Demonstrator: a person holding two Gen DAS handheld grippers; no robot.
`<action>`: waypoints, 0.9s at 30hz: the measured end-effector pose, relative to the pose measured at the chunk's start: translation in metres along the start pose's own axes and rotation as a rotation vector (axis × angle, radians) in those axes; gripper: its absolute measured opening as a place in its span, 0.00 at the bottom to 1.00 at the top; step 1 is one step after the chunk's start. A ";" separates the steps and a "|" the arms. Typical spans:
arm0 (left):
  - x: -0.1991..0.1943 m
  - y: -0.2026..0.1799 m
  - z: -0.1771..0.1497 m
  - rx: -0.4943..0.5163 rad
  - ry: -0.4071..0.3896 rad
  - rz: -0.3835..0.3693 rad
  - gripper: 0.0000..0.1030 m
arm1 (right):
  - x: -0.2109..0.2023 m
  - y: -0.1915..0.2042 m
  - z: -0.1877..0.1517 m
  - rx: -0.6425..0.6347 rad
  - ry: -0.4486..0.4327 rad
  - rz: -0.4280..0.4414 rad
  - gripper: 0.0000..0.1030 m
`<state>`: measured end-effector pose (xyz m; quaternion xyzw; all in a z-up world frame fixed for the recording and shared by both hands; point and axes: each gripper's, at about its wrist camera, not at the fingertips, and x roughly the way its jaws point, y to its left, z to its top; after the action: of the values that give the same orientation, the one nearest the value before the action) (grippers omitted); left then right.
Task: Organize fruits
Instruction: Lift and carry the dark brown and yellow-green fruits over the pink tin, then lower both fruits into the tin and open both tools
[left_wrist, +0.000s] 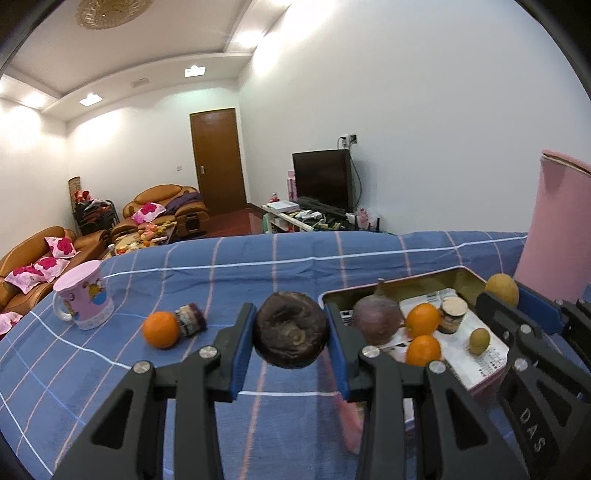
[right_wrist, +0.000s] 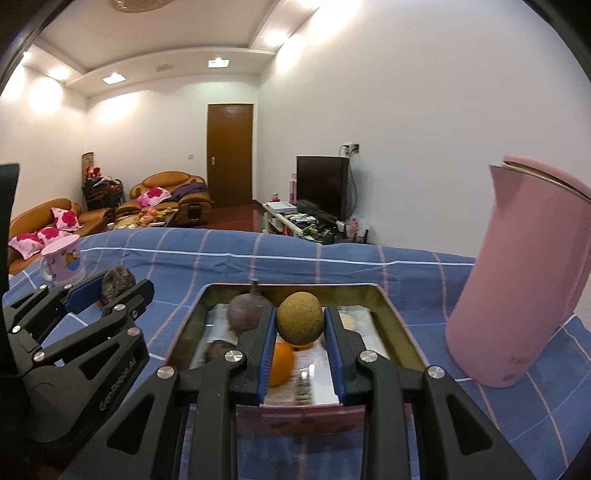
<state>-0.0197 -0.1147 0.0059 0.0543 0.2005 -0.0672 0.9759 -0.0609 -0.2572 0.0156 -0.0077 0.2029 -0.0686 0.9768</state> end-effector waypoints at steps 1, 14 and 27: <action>0.000 -0.003 0.000 0.003 -0.001 -0.004 0.38 | 0.000 -0.003 0.000 0.005 0.001 -0.004 0.27; 0.014 -0.038 0.009 0.007 0.012 -0.098 0.38 | 0.006 -0.036 0.007 0.054 -0.002 -0.068 0.27; 0.038 -0.064 0.022 -0.016 0.040 -0.173 0.38 | 0.018 -0.057 0.019 0.090 -0.043 -0.141 0.27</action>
<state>0.0134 -0.1843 0.0056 0.0303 0.2245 -0.1484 0.9626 -0.0444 -0.3168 0.0288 0.0207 0.1777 -0.1459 0.9730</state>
